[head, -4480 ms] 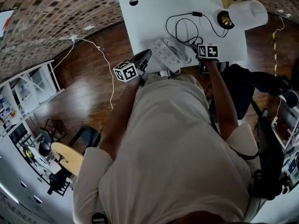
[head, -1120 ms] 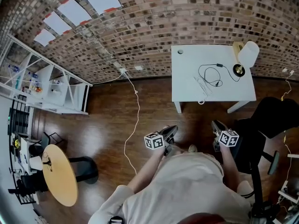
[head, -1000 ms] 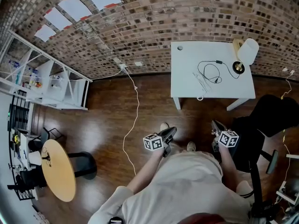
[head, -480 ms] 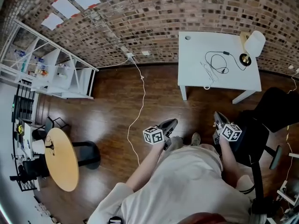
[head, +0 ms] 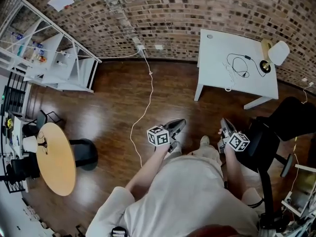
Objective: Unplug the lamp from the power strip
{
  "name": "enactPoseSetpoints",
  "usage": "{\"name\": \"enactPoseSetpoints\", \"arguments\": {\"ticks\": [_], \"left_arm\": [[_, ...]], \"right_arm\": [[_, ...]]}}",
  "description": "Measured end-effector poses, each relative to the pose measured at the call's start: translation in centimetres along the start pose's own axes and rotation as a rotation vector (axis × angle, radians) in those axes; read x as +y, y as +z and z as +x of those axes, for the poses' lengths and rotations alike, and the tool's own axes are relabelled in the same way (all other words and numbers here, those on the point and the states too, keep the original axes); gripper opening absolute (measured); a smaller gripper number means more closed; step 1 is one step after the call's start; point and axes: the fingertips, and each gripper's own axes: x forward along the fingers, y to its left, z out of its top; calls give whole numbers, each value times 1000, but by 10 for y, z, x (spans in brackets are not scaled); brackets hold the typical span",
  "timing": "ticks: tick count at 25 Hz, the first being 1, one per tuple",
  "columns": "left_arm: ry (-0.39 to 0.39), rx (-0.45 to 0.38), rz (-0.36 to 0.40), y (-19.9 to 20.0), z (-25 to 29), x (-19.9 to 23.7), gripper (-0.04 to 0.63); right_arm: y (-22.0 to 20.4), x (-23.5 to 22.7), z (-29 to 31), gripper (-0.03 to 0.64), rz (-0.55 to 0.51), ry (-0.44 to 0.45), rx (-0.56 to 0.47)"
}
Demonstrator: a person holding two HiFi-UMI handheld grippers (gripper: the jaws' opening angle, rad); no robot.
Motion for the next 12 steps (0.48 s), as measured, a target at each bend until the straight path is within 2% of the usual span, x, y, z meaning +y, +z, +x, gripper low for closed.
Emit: {"name": "enactPoseSetpoints", "arguments": {"ticks": [2, 6, 9, 12], "left_arm": [[2, -14, 9, 10, -20, 18, 0], [30, -12, -5, 5, -65, 50, 0], [25, -21, -39, 2, -92, 51, 0], [-17, -34, 6, 16, -101, 35, 0]], "right_arm": [[-28, 17, 16, 2, -7, 5, 30], [-74, 48, 31, 2, 30, 9, 49], [-68, 63, 22, 2, -3, -15, 7], [-39, 56, 12, 2, -52, -69, -55]]}}
